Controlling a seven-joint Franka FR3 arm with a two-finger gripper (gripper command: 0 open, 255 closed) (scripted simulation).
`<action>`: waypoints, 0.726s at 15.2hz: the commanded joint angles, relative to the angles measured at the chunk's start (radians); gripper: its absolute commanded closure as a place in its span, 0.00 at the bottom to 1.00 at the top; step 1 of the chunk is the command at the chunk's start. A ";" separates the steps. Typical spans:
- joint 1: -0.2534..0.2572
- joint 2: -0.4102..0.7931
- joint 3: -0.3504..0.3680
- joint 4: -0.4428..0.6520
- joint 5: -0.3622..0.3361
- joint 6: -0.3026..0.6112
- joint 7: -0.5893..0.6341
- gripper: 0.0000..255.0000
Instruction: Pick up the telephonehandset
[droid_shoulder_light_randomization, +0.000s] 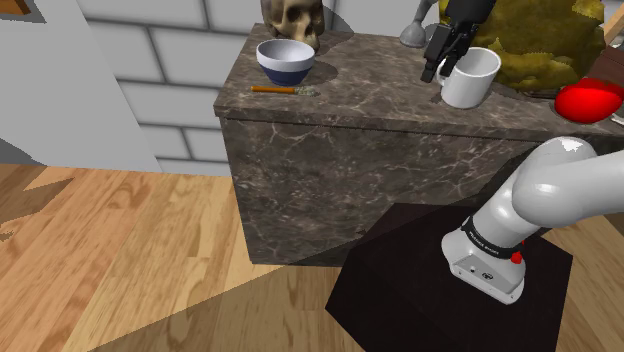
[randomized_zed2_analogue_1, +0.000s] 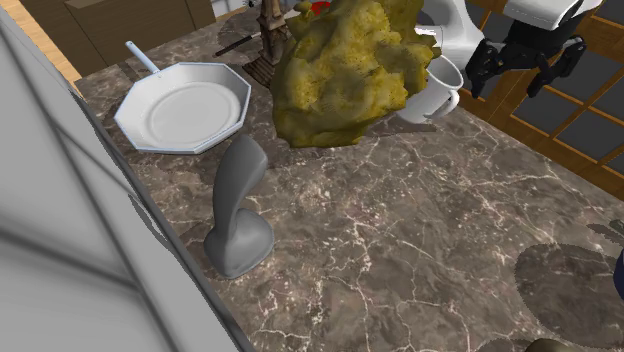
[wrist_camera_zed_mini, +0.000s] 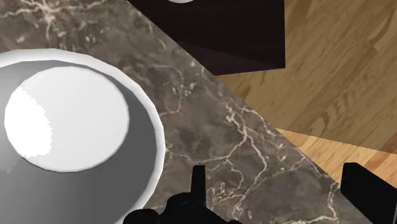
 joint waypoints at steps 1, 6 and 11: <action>0.000 0.000 0.000 0.000 0.000 0.000 0.000 0.00; -0.044 0.111 -0.049 0.083 -0.091 0.040 -0.056 0.00; -0.084 0.229 -0.093 0.185 -0.167 0.075 -0.105 0.00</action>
